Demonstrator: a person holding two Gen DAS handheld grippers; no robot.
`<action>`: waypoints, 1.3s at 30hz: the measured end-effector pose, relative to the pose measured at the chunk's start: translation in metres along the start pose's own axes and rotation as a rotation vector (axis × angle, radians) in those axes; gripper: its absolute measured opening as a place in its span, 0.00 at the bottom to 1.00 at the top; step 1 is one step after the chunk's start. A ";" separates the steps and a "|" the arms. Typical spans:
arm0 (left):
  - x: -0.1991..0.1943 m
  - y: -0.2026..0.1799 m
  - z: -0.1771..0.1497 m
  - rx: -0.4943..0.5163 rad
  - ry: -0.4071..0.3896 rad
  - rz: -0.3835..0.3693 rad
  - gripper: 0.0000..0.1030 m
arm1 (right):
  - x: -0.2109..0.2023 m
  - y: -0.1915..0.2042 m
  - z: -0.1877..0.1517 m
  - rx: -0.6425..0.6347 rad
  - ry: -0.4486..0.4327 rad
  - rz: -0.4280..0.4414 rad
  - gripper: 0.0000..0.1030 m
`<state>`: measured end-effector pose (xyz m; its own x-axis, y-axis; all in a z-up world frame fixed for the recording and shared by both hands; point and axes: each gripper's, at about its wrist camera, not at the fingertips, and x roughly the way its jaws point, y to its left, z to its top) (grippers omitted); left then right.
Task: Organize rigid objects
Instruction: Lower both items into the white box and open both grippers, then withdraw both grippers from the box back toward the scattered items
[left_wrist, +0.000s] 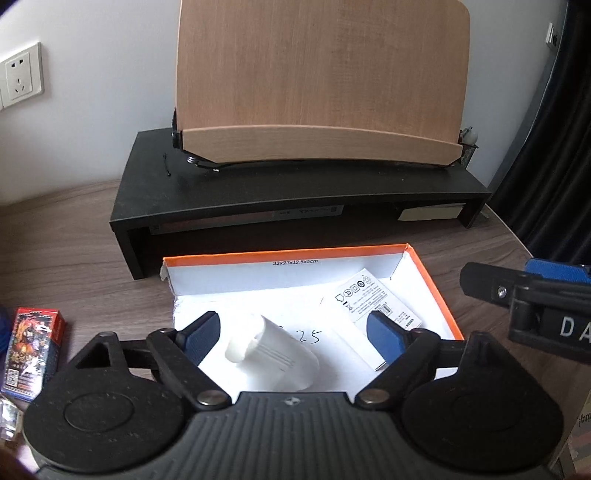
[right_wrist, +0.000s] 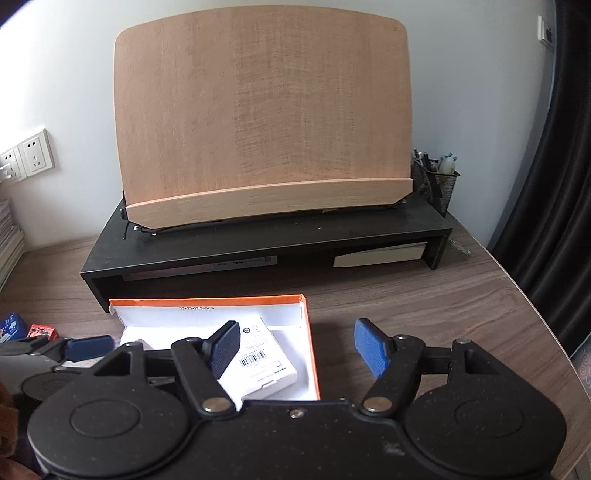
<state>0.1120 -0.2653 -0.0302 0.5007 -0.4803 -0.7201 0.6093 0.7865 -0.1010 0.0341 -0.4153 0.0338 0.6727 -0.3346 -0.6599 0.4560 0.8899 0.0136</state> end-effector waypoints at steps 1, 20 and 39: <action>-0.005 0.000 0.000 0.001 -0.005 0.008 0.91 | -0.003 -0.002 -0.001 0.012 0.000 -0.004 0.80; -0.074 0.006 -0.028 -0.109 -0.047 0.157 0.94 | -0.049 0.001 -0.035 -0.016 0.025 0.122 0.81; -0.121 0.008 -0.066 -0.193 -0.082 0.267 0.94 | -0.077 0.016 -0.060 -0.099 0.031 0.241 0.81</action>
<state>0.0155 -0.1753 0.0113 0.6792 -0.2713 -0.6819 0.3267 0.9438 -0.0502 -0.0454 -0.3565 0.0400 0.7365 -0.1009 -0.6689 0.2239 0.9694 0.1003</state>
